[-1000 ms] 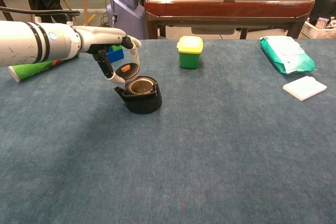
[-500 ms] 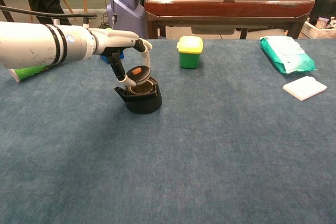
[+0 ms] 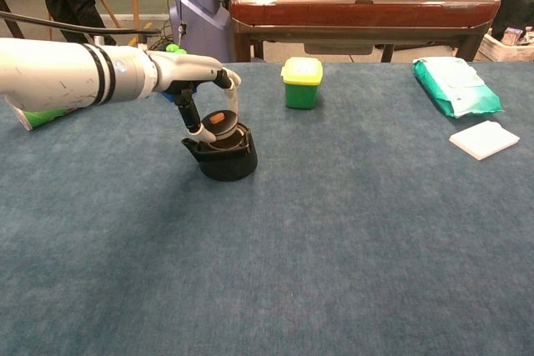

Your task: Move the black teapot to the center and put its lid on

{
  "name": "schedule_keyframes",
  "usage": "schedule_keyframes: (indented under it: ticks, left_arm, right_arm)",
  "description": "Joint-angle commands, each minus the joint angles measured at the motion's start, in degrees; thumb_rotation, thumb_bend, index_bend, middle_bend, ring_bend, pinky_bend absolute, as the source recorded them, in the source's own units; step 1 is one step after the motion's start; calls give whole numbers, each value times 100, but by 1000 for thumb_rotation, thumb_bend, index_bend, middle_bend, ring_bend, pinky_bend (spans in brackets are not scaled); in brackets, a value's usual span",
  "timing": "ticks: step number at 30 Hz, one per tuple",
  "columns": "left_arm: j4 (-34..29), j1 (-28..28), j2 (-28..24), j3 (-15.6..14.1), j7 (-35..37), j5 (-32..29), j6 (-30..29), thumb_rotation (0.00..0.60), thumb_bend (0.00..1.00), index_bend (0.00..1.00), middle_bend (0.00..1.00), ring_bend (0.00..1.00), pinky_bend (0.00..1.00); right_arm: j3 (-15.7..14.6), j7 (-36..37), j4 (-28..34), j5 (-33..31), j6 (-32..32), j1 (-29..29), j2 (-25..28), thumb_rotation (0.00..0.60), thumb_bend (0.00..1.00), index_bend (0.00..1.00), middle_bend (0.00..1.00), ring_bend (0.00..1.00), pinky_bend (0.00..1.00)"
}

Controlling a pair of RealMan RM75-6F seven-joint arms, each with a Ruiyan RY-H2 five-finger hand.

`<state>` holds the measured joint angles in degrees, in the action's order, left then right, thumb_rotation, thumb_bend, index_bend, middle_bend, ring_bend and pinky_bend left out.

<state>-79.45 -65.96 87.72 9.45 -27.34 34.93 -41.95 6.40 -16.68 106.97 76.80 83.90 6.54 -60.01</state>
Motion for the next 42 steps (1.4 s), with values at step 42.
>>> schedule_keyframes:
  ticks: [42]
  left_arm:
    - [-1789,2335,-1830,-428,1570,1934,-2471,496,246,121,1,0,0]
  right_arm:
    - [-26,711,-198,237,-464,185,251,600,115,272,240,40,103]
